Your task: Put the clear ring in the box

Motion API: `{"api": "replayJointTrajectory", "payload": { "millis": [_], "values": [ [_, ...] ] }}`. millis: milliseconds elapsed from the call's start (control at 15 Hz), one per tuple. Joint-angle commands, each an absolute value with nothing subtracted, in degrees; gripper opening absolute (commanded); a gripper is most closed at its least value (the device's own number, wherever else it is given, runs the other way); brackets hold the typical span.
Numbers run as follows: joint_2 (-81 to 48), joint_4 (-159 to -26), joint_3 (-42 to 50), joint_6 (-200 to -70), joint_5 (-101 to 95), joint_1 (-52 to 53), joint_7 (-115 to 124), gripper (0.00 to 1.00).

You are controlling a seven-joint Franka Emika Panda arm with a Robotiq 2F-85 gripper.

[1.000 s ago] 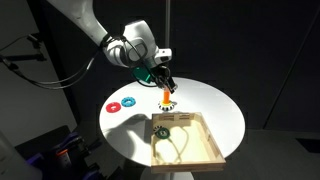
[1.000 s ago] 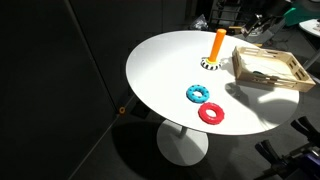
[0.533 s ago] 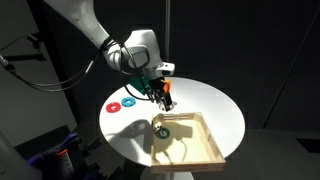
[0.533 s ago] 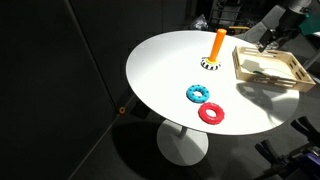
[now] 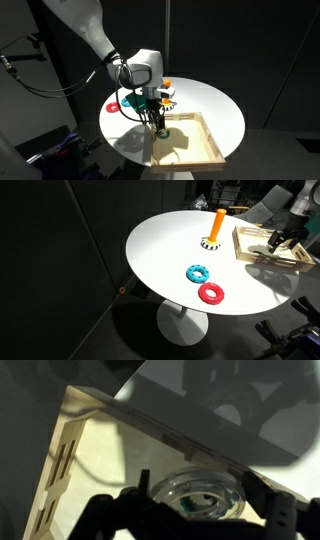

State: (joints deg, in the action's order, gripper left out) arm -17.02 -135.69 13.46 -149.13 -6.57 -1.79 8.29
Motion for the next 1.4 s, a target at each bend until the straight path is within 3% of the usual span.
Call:
{"api": "replayJointTrajectory", "payload": {
  "millis": [0, 200, 267, 333, 400, 533, 1333],
  "values": [
    [-19.3, -135.1, 12.0, -146.6, -6.1, -3.4, 8.0, 0.65],
    [-20.8, -134.9, 11.8, -145.7, -6.1, -3.4, 7.9, 0.65],
    [-20.8, -134.9, 11.7, -145.4, -6.1, -3.4, 7.8, 0.72],
    [-20.8, -134.8, 11.6, -145.1, -5.9, -3.5, 7.7, 0.97],
    [-20.6, -134.8, 11.5, -144.9, -5.9, -3.5, 7.7, 0.93],
    [-20.0, -134.6, 11.4, -144.5, -5.7, -3.6, 7.5, 1.00],
    [-11.3, -131.6, 5.5, -135.0, 3.0, -4.9, -1.9, 1.00]
  ]
}}
